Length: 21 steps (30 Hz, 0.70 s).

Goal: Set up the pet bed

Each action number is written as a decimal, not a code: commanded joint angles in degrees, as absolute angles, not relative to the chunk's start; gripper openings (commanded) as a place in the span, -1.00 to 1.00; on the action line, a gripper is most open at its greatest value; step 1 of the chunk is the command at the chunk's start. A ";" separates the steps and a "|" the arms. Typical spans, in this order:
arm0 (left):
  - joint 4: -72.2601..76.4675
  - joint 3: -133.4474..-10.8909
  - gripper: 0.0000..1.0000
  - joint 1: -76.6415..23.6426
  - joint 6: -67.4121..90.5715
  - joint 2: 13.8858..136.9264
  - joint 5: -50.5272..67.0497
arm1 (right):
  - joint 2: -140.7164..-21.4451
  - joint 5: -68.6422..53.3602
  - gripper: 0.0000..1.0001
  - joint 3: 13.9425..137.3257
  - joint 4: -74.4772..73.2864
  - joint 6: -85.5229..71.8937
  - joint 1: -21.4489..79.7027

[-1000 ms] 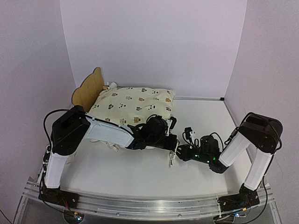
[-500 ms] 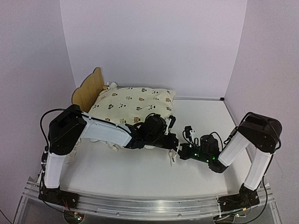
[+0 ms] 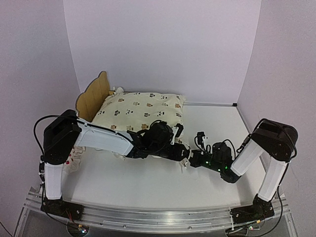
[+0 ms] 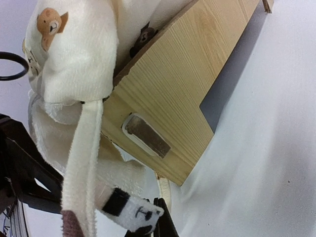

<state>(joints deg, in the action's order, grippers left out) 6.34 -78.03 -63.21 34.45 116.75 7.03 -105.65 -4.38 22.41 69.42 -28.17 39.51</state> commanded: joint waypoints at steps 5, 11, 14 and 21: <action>-4.25 -78.68 0.10 -67.21 29.88 109.22 -5.41 | -106.07 -2.87 -1.00 21.44 71.25 -30.25 39.45; -13.53 -82.41 0.09 -69.46 28.19 111.21 -6.32 | -106.47 -2.98 -1.00 21.42 71.19 -30.98 39.41; -13.44 -82.22 0.09 -70.20 28.19 112.10 -5.78 | -106.54 -3.12 -1.00 21.50 71.19 -31.14 39.46; -8.90 -82.02 0.11 -70.72 27.73 114.23 -0.91 | -107.27 -3.35 -1.00 21.80 71.19 -31.12 39.56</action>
